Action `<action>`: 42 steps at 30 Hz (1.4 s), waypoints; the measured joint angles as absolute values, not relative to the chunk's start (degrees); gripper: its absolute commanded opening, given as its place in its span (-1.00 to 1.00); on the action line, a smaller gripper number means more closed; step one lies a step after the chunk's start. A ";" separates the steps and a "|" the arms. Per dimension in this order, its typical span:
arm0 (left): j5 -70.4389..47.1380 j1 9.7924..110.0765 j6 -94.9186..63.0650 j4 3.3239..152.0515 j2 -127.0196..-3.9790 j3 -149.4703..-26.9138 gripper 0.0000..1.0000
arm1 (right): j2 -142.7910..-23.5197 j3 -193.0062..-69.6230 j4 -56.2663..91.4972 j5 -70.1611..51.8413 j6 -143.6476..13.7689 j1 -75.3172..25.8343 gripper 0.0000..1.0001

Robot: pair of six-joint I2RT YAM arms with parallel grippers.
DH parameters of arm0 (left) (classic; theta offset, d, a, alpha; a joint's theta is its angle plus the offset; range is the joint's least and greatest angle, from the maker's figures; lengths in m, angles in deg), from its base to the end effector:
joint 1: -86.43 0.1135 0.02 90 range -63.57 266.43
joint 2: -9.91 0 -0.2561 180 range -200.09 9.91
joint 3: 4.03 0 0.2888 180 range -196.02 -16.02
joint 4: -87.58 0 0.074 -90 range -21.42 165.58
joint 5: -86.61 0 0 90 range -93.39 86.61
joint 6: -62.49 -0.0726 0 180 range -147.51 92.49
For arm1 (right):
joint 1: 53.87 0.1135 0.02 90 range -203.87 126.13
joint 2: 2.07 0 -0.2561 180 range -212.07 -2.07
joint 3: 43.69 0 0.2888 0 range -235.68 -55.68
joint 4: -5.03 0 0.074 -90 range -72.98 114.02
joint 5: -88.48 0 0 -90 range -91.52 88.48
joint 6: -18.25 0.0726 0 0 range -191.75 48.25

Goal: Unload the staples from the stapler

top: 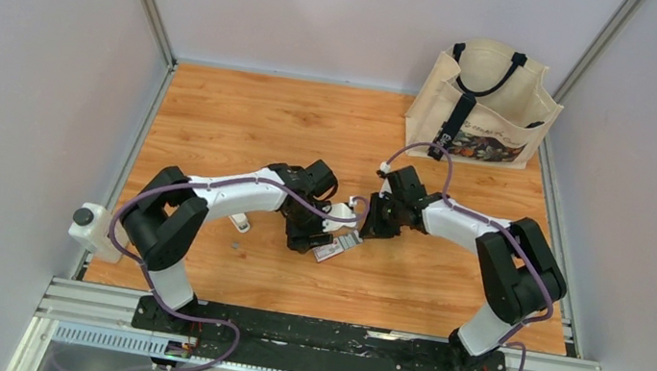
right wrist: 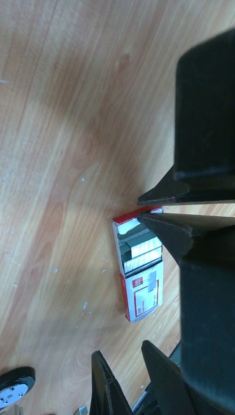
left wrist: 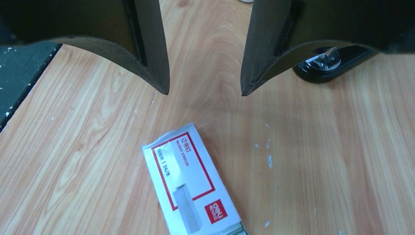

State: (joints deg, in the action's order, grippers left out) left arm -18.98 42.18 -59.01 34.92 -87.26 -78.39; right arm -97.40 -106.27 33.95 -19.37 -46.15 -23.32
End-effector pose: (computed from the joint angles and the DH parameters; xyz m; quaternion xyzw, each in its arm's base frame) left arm 0.2402 -0.2612 0.1163 0.6169 0.7652 -0.1476 0.1096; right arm 0.2941 0.1994 0.0863 -0.0793 0.9553 0.2465 0.1425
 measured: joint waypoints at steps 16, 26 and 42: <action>-18.11 40.72 -60.00 34.31 -91.30 -82.33 0.26 | -97.62 -106.31 34.04 -20.13 -45.69 -23.32 -0.85; -17.50 38.16 -62.97 34.11 -92.33 -83.42 0.26 | -97.62 -106.29 34.04 -20.04 -43.66 -23.32 -0.89; -13.08 34.86 -64.22 37.00 -92.46 -82.06 0.18 | -96.75 -103.78 31.65 -20.50 -40.23 -23.32 -0.92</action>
State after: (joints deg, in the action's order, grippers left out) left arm -13.08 34.86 -64.22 37.00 -92.46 -82.06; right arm -96.75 -103.78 31.65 -20.50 -40.23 -23.32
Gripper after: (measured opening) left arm 0.595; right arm 0.044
